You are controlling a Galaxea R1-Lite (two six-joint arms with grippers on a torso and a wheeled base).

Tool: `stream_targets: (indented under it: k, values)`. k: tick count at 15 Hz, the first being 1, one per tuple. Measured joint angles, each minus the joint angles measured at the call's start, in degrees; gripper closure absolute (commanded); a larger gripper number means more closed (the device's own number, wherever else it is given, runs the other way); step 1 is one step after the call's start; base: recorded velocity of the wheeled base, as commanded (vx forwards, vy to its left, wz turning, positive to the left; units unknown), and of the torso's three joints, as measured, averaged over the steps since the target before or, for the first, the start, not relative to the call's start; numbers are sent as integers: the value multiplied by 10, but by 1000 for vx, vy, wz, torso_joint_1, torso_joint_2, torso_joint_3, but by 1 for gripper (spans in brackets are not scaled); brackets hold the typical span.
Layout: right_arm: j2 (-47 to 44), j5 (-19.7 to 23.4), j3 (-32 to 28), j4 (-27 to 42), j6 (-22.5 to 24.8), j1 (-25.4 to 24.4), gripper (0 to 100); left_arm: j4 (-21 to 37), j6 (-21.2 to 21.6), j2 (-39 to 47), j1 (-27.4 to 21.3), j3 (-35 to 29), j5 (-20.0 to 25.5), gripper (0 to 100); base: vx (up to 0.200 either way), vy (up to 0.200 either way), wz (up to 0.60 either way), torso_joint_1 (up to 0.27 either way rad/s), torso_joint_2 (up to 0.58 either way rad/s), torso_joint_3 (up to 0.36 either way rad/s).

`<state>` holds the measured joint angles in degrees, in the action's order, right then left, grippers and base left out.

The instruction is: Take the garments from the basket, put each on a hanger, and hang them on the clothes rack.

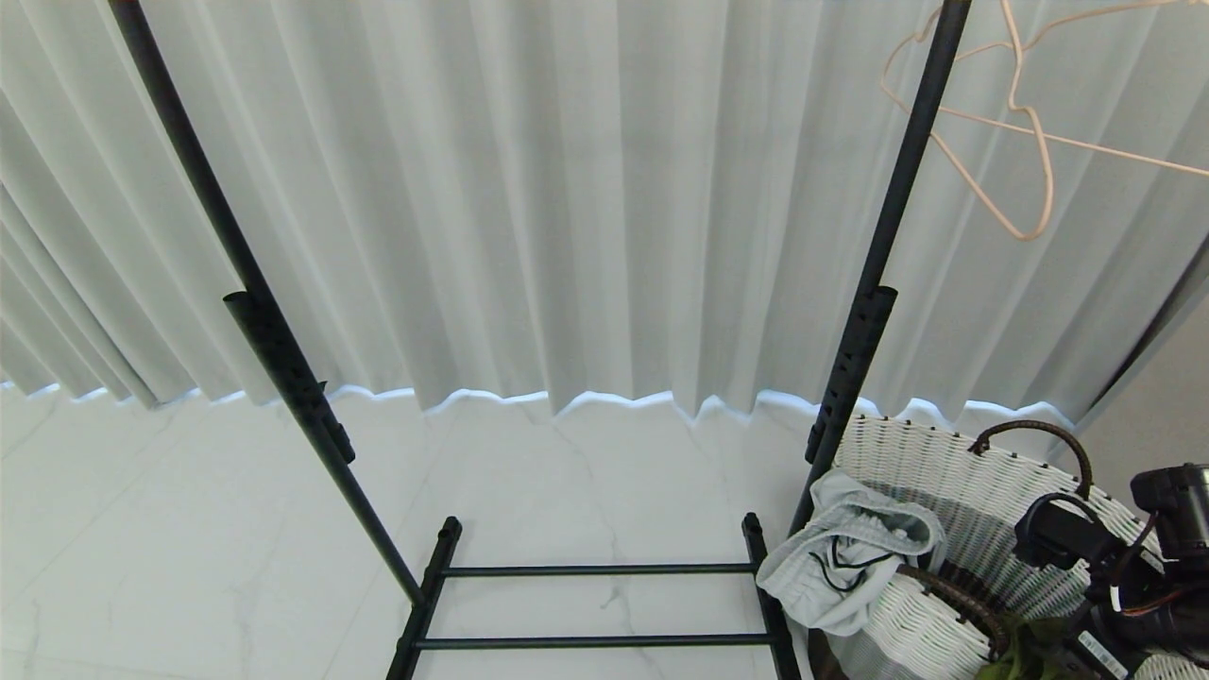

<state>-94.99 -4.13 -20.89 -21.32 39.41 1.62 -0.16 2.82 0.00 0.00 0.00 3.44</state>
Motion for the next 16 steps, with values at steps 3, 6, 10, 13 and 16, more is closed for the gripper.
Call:
stream_targets:
  k: [3,6,10,13,16]
  values:
    - [-11,-7,0,0,-1,9,0,0,0,0,0,0,0,0,0,0,0,0,0,0]
    - [-15,-26,13,-2,-1,13,0,0,0,0,0,0,0,0,0,0,0,0,0,0]
    - [-18,-17,36,-9,-9,15,0,0,0,0,0,0,0,0,0,0,0,0,0,0]
    - [-26,-13,38,-39,-13,14,0,0,0,0,0,0,0,0,0,0,0,0,0,0]
    - [-43,-37,39,-84,-13,16,0,0,0,0,0,0,0,0,0,0,0,0,0,0]
